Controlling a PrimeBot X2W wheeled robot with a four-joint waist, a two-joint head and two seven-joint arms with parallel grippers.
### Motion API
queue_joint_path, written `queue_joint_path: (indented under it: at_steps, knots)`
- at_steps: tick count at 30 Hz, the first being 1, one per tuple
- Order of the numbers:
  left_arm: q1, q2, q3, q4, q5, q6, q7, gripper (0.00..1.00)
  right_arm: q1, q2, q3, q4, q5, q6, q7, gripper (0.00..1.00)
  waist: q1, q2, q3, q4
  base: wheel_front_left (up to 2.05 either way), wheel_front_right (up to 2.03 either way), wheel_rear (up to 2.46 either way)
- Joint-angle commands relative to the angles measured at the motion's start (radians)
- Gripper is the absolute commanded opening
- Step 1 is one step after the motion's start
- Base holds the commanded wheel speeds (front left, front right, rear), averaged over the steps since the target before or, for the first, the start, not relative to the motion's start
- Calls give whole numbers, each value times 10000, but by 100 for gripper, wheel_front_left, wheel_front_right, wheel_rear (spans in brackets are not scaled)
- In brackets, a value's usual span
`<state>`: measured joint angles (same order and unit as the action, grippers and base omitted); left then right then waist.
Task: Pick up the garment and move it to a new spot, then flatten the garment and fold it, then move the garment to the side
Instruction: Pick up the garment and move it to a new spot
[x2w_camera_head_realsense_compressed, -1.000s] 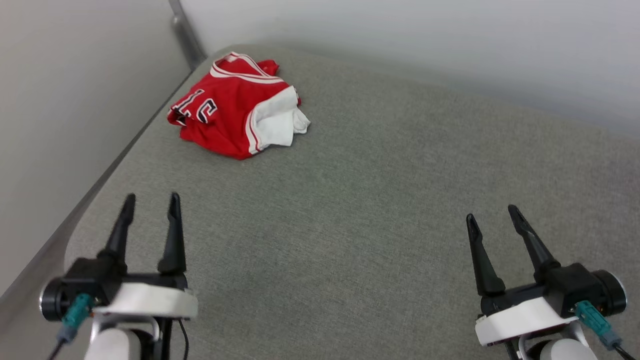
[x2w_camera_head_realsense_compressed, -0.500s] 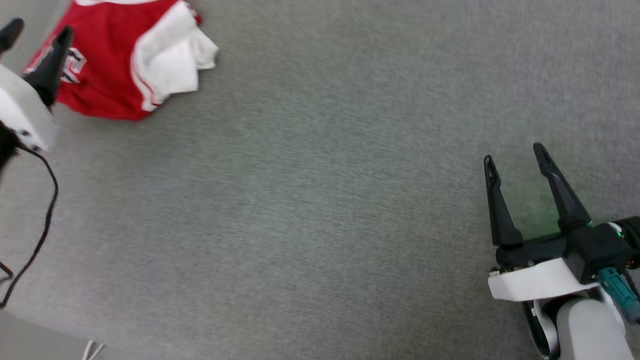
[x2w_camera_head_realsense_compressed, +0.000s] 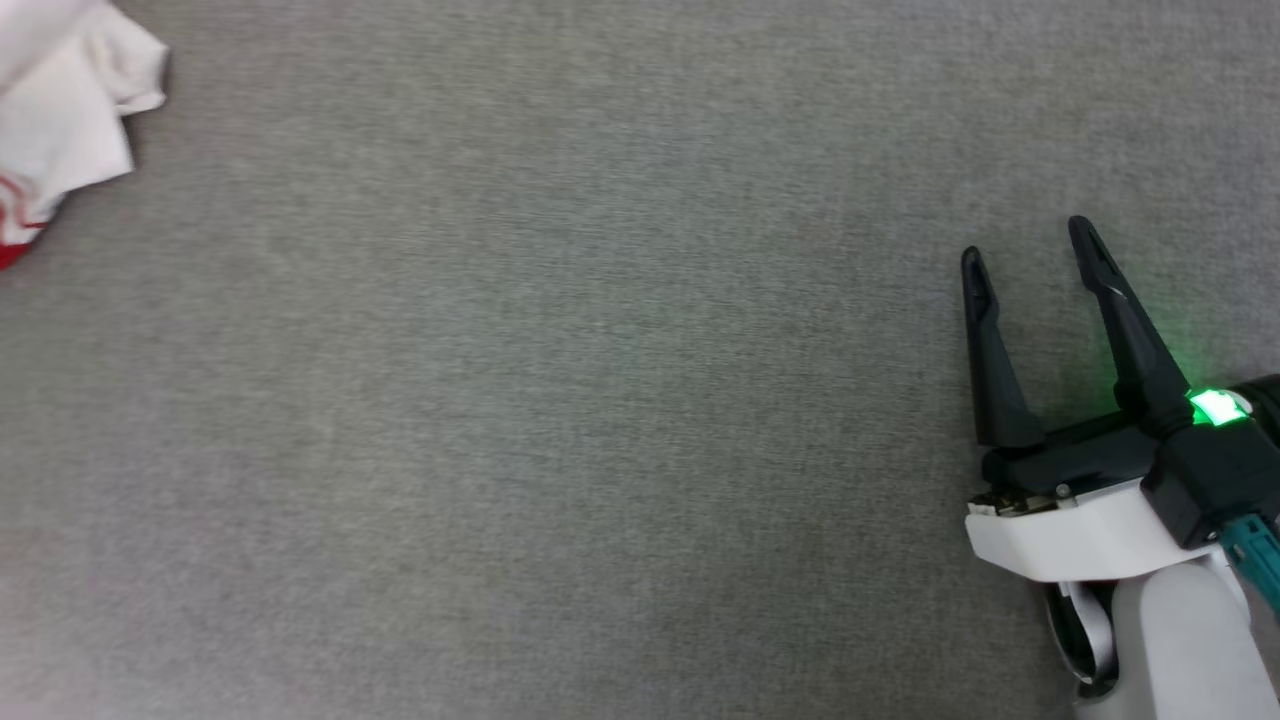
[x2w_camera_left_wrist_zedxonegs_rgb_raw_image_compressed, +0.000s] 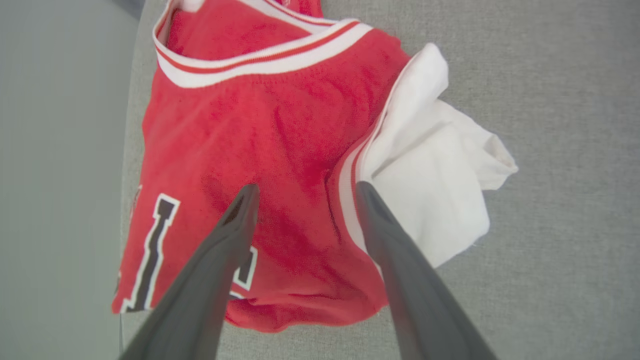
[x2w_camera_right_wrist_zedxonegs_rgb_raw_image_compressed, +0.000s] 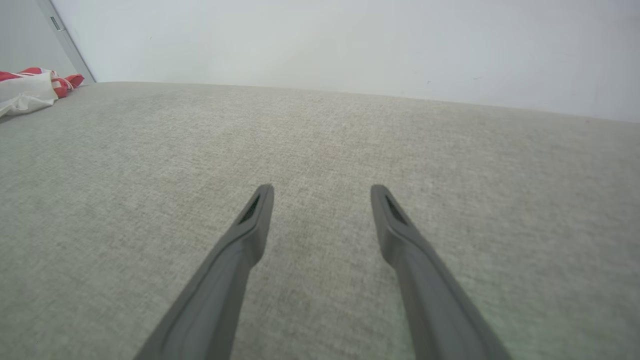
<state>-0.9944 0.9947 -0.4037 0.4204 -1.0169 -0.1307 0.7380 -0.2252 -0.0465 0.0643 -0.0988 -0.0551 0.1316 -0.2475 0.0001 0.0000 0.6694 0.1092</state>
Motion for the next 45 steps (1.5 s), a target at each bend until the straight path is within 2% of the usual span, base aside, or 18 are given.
queue_joint_path:
  at_steps: [1,10,11,12,17,21,23,32,35,40,45]
  knots:
    - [-109,-165,-119,139,-230,16,95,100,129,-73,-39,287,-10,-18,27,100,-1,0,324,-358,0,0,0]
    - [165,-261,-1122,638,-841,16,618,100,211,-142,28,484,-158,-22,-60,100,-1,0,567,-642,0,0,0]
    - [228,-318,-1258,668,-901,16,694,56,201,-145,-29,489,-173,-23,-49,100,-1,0,565,-647,0,0,0]
    - [292,-389,-1393,655,-986,16,758,2,188,-149,-68,506,-183,-25,-56,100,-1,0,549,-645,0,0,0]
    - [256,-589,-1512,569,-1357,-5,-98,0,193,-143,-44,609,-201,-23,-83,100,-1,0,161,-590,0,0,0]
    - [59,-575,-1287,628,-1387,3,-1644,0,215,-101,102,686,-93,-17,-128,100,-1,0,-444,-572,0,0,0]
    - [121,-537,-1314,717,-1381,6,-1924,0,209,-84,137,709,-64,-17,-144,100,-1,0,-615,-583,0,0,0]
    - [738,-461,-2374,-298,-1403,15,-3456,0,479,-52,-14,1087,345,-14,-176,100,-1,0,-2441,-696,0,0,0]
    - [881,-670,-2690,-821,-1478,15,-3828,0,612,-51,-13,1200,454,-14,-178,100,-1,0,-2966,-752,0,0,0]
    - [1098,-1024,-3469,-1638,-938,15,-4206,0,750,-51,-152,1323,662,-14,-177,100,-1,0,-3646,-988,0,0,0]
    - [1412,-1848,-4012,-2346,-603,88,-4566,0,876,-51,-229,1388,883,-14,-177,100,-1,0,-4167,-1422,0,0,0]
